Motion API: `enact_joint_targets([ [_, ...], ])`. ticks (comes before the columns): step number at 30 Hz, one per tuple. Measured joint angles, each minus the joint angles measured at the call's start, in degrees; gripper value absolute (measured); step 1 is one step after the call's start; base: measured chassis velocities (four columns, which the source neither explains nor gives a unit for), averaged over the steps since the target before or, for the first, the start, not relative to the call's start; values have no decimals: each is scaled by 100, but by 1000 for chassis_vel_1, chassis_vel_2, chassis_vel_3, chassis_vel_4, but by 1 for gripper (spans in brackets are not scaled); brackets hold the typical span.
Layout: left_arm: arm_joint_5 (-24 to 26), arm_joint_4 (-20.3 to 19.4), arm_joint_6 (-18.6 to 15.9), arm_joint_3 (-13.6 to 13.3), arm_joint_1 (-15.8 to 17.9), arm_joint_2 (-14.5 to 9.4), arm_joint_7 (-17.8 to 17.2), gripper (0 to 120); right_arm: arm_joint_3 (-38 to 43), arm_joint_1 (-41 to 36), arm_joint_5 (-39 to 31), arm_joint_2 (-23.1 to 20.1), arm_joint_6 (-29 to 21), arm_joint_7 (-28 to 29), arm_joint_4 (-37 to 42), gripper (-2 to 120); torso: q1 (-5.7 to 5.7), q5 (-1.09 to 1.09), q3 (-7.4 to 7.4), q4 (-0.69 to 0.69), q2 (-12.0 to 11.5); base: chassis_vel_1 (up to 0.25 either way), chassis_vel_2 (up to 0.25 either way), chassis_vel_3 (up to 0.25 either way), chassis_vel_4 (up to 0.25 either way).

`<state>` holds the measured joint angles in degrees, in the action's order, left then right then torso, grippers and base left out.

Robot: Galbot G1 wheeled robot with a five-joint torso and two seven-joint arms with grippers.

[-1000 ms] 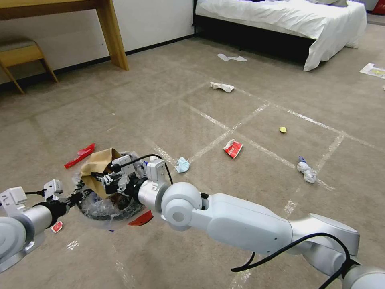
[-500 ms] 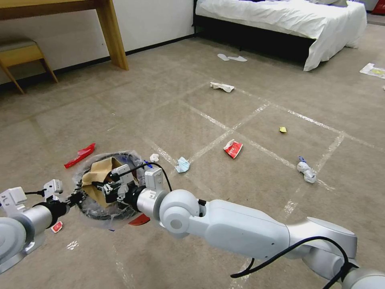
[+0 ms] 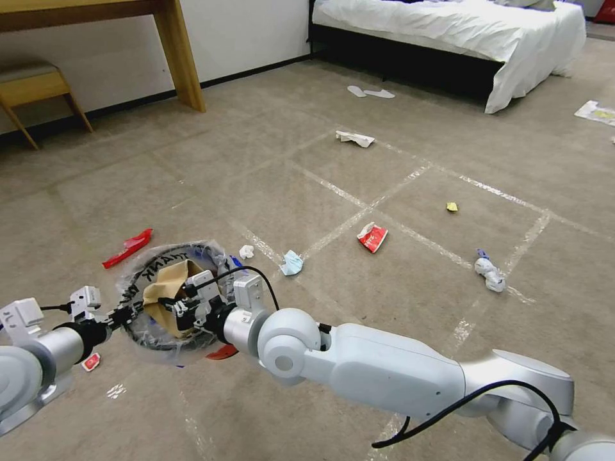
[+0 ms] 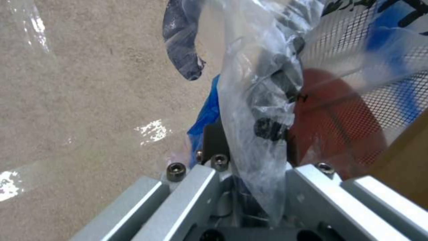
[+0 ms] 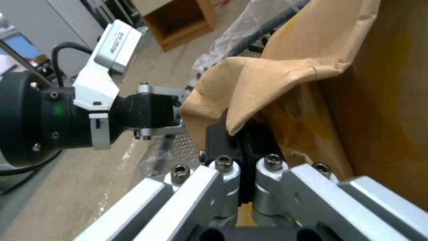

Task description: Pick up the trash bin and place the garbage on the floor into it.

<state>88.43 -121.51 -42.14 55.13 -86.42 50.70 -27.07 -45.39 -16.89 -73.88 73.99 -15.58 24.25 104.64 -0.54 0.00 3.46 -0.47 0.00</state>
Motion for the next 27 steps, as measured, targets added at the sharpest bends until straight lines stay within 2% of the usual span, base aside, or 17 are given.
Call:
enact_joint_targets([
  [7,-42,33,0,-27,12,60,21,0,-22,141,-91,87,-205,355,5,0,0,0,0,0,0,0,0,0,0],
  [27,-124,4,-1,-19,-20,122,88,0,9,331,6,464,-168,312,-426,0,0,0,0,0,0,0,0,0,0],
])
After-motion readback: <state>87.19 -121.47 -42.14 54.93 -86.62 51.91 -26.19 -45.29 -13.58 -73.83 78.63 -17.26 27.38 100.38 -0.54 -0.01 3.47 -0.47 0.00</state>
